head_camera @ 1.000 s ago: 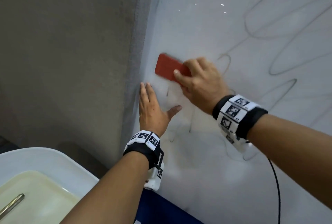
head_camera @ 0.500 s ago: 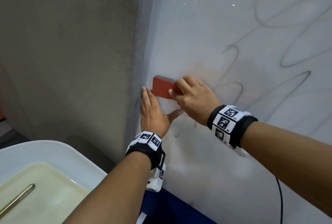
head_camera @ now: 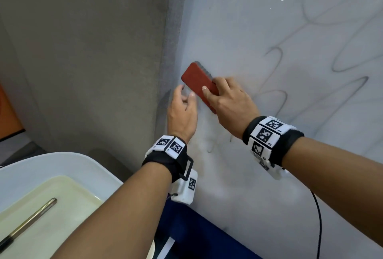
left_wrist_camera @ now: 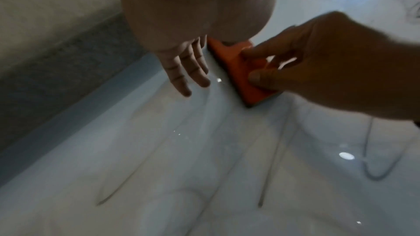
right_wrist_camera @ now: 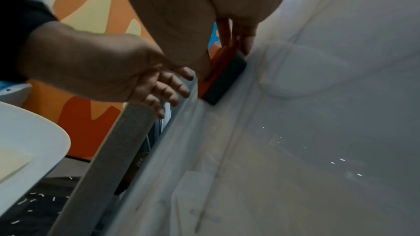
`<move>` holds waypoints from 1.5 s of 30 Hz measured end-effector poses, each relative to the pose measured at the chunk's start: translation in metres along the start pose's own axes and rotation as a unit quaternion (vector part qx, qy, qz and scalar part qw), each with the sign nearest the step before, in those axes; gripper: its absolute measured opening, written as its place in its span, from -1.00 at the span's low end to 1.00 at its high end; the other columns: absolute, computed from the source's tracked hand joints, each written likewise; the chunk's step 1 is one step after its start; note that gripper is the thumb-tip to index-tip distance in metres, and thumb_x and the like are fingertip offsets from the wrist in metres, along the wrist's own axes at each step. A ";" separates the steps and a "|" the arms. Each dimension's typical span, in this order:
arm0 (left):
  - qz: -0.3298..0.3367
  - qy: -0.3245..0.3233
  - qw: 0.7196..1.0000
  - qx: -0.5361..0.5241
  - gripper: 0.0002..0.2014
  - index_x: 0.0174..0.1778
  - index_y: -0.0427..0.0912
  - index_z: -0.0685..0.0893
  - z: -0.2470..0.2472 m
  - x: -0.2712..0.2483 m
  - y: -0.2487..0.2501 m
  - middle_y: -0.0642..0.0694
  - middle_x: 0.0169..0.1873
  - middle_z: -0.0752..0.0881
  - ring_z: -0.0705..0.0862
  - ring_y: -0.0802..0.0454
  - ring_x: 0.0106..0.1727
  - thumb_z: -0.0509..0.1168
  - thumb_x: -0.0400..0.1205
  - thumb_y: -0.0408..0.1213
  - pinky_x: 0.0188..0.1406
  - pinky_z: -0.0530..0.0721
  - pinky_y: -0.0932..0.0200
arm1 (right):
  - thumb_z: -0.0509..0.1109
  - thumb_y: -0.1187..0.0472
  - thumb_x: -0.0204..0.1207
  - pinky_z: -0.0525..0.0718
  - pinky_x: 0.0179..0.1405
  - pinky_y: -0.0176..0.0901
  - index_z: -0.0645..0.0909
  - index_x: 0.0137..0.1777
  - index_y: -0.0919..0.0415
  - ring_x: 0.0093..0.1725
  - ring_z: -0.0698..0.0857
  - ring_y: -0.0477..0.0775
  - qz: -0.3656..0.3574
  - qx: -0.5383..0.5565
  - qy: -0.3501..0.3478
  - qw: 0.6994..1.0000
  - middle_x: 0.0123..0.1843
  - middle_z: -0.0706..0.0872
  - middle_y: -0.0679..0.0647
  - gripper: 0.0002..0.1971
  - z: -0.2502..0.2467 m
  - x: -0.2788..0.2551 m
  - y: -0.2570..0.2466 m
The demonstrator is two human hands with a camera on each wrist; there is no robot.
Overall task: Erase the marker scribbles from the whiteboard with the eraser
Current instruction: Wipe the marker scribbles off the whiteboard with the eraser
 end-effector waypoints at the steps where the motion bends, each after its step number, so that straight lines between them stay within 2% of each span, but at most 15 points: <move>1: -0.002 -0.001 1.000 -0.014 -0.46 0.46 -0.03 0.45 0.002 0.002 0.008 0.05 -0.15 0.69 0.73 0.00 -0.06 0.18 0.63 0.17 0.05 0.71 -0.18 | 0.42 0.41 0.31 0.67 -0.25 -0.01 0.65 0.31 0.31 -0.10 0.65 0.28 -0.006 0.019 -0.015 1.000 0.06 0.64 0.28 -0.50 0.001 -0.003 -0.002; 3: -0.011 -0.001 1.000 -0.012 -0.47 0.36 -0.05 0.48 0.007 0.006 0.020 0.04 -0.19 0.69 0.72 0.01 -0.08 0.28 0.60 0.22 0.04 0.71 -0.11 | 0.33 0.50 0.28 0.66 -0.32 -0.04 0.64 0.31 0.38 -0.11 0.66 0.28 -0.014 0.051 -0.039 0.998 0.05 0.64 0.28 -0.48 0.002 -0.008 -0.002; 5: -0.013 0.008 1.000 0.020 -0.45 0.31 -0.05 0.48 0.009 0.009 0.028 -0.03 -0.05 0.72 0.69 -0.02 0.02 0.41 0.53 0.19 0.09 0.67 -0.01 | 0.21 0.51 0.25 0.69 -0.32 -0.04 0.68 0.19 0.41 -0.11 0.67 0.29 -0.044 0.064 -0.047 0.996 0.00 0.69 0.26 -0.52 -0.001 -0.011 -0.001; 7: 0.002 0.014 0.998 0.069 -0.35 0.38 -0.07 0.45 0.011 0.010 0.031 -0.10 0.13 0.70 0.67 -0.10 0.14 0.46 0.47 0.16 0.11 0.64 -0.01 | 0.12 0.47 0.29 0.71 -0.19 0.02 0.72 0.04 0.36 -0.08 0.68 0.30 -0.090 0.043 -0.044 0.994 -0.06 0.74 0.22 -0.58 -0.008 -0.013 0.004; 9: 0.033 0.019 0.989 0.142 -0.28 0.53 -0.07 0.38 0.013 0.008 0.032 -0.13 0.30 0.62 0.58 -0.15 0.29 0.44 0.51 0.13 0.17 0.59 -0.04 | 0.09 0.44 0.38 0.62 0.03 0.06 0.72 0.01 0.30 0.06 0.68 0.31 -0.078 0.004 -0.007 0.997 -0.01 0.77 0.20 -0.62 -0.026 -0.012 0.025; 12: 0.105 0.026 0.969 0.223 -0.23 0.70 -0.08 0.20 0.015 -0.001 0.029 -0.16 0.39 0.50 0.44 -0.18 0.39 0.38 0.62 0.02 0.24 0.53 -0.10 | 0.23 0.35 0.43 0.44 0.43 0.21 0.66 0.20 0.29 0.36 0.58 0.37 -0.014 -0.068 0.043 0.997 0.31 0.68 0.27 -0.65 -0.049 -0.016 0.059; 15: 0.110 0.033 0.971 0.208 -0.24 0.72 -0.13 0.18 0.014 -0.008 0.004 -0.22 0.32 0.48 0.48 -0.21 0.32 0.38 0.65 -0.10 0.24 0.56 -0.14 | 0.32 0.21 0.47 0.19 0.62 0.33 0.49 0.49 0.24 0.59 0.35 0.40 -0.001 -0.120 -0.024 0.993 0.60 0.41 0.33 -0.46 -0.037 -0.030 0.065; 19: 0.099 0.033 0.971 0.217 -0.26 0.71 -0.19 0.19 0.017 -0.024 -0.022 -0.28 0.30 0.48 0.48 -0.26 0.30 0.37 0.66 -0.16 0.22 0.55 -0.15 | 0.38 0.11 0.46 0.07 0.64 0.39 0.38 0.61 0.18 0.68 0.18 0.42 -0.022 -0.138 -0.085 0.987 0.69 0.23 0.35 -0.32 -0.009 -0.052 0.048; 24: 0.130 -0.024 0.956 0.264 -0.27 0.70 -0.15 0.21 0.023 -0.033 -0.033 -0.26 0.37 0.47 0.45 -0.24 0.36 0.38 0.65 -0.14 0.27 0.53 -0.12 | 0.46 0.02 0.41 0.02 0.64 0.40 0.30 0.66 0.20 0.71 0.13 0.36 -0.038 -0.163 -0.113 0.979 0.72 0.15 0.31 -0.19 0.001 -0.053 0.039; 27: 0.067 0.032 0.979 0.191 -0.28 0.67 -0.24 0.25 0.010 -0.019 -0.039 -0.29 0.39 0.46 0.46 -0.27 0.39 0.38 0.65 -0.11 0.33 0.51 -0.17 | 0.50 -0.06 0.40 0.04 0.65 0.40 0.27 0.66 0.24 0.71 0.13 0.33 -0.016 -0.165 -0.086 0.982 0.73 0.15 0.30 -0.13 -0.009 -0.035 0.046; 30: 0.013 0.058 0.984 0.167 -0.31 0.66 -0.28 0.25 0.011 -0.020 -0.045 -0.29 0.43 0.43 0.47 -0.29 0.41 0.34 0.68 -0.09 0.31 0.55 -0.20 | 0.48 -0.02 0.41 0.05 0.64 0.43 0.30 0.64 0.24 0.71 0.11 0.35 -0.009 -0.164 -0.079 0.983 0.73 0.14 0.32 -0.18 -0.008 -0.027 0.042; 36: 0.120 -0.043 0.959 0.253 -0.32 0.57 -0.30 0.36 0.031 -0.059 -0.073 -0.30 0.37 0.48 0.48 -0.28 0.33 0.46 0.56 -0.26 0.29 0.58 -0.19 | 0.41 0.11 0.43 -0.03 0.64 0.40 0.39 0.60 0.19 0.71 0.11 0.36 -0.052 -0.171 -0.092 0.980 0.72 0.17 0.31 -0.30 0.014 -0.036 0.021; 38: 0.083 -0.043 0.971 0.222 -0.32 0.58 -0.29 0.34 0.028 -0.055 -0.082 -0.29 0.40 0.46 0.46 -0.27 0.37 0.45 0.58 -0.23 0.33 0.53 -0.15 | 0.43 0.10 0.41 -0.03 0.64 0.39 0.41 0.59 0.18 0.71 0.12 0.36 -0.057 -0.166 -0.092 0.980 0.72 0.18 0.30 -0.30 0.017 -0.035 0.020; 42: -0.071 0.039 0.989 0.121 -0.35 0.57 -0.34 0.29 0.019 -0.052 -0.096 -0.32 0.42 0.44 0.45 -0.31 0.41 0.38 0.65 -0.16 0.29 0.45 -0.05 | 0.45 0.08 0.37 -0.01 0.64 0.39 0.44 0.58 0.17 0.70 0.15 0.35 -0.058 -0.161 -0.087 0.981 0.71 0.21 0.29 -0.28 0.016 -0.032 0.021; 45: -0.065 0.038 0.989 0.126 -0.34 0.58 -0.34 0.28 0.029 -0.066 -0.097 -0.31 0.42 0.43 0.45 -0.29 0.42 0.39 0.64 -0.16 0.31 0.55 -0.15 | 0.46 0.07 0.37 -0.03 0.65 0.39 0.45 0.57 0.17 0.70 0.14 0.36 -0.056 -0.158 -0.087 0.982 0.71 0.20 0.30 -0.28 0.017 -0.032 0.019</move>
Point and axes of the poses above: each hand's wrist, its own x-axis towards the middle knuckle, its own z-axis out of the palm, y = z × x, the point moved 8 cm from there along x, towards the middle knuckle
